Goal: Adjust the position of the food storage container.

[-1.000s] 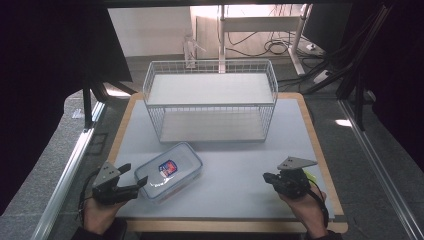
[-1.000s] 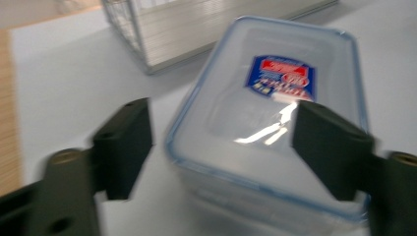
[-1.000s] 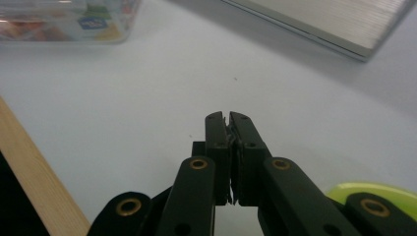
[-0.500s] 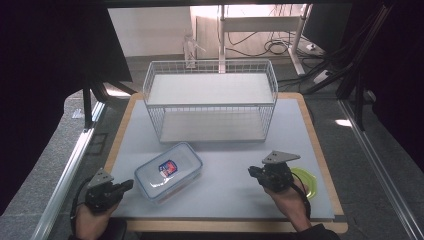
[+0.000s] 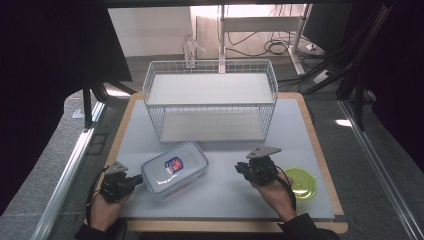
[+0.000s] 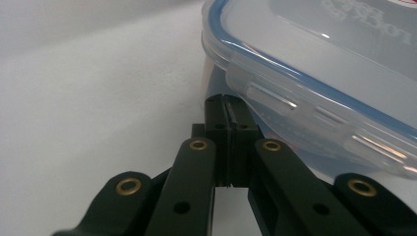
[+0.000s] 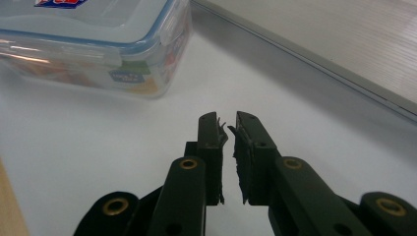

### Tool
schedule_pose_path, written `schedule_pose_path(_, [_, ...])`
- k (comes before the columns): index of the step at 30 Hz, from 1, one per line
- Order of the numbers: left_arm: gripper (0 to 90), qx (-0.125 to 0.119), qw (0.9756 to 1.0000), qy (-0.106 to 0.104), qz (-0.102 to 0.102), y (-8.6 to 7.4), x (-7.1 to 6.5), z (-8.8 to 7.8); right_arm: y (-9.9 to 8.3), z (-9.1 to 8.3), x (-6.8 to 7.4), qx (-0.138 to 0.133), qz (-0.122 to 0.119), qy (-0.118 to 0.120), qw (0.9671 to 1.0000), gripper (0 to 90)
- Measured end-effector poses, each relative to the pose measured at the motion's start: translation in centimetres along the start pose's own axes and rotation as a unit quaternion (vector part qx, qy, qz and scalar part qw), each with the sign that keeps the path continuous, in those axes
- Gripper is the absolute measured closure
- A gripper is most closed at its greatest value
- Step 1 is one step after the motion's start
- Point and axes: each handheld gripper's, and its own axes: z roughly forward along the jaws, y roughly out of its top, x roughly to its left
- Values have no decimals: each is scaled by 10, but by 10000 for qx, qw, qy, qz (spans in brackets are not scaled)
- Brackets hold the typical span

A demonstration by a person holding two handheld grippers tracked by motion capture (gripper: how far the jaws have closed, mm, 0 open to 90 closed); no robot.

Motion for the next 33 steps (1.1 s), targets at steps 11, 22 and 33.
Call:
schedule_pose_path(11, [898, 9, 9998, -61, 164, 32, 0, 31, 15, 37, -2, 114, 54, 41, 9999, 842])
schedule_pose_path(22, [900, 58, 9976, -520, 454, 66, -14, 71, 14, 44, -11, 339, 307, -244, 9987, 900])
schedule_pose_path(33, [900, 339, 9924, -882, 793, 65, -42, 77, -9, 15, 3, 661, 357, -502, 9959, 900])
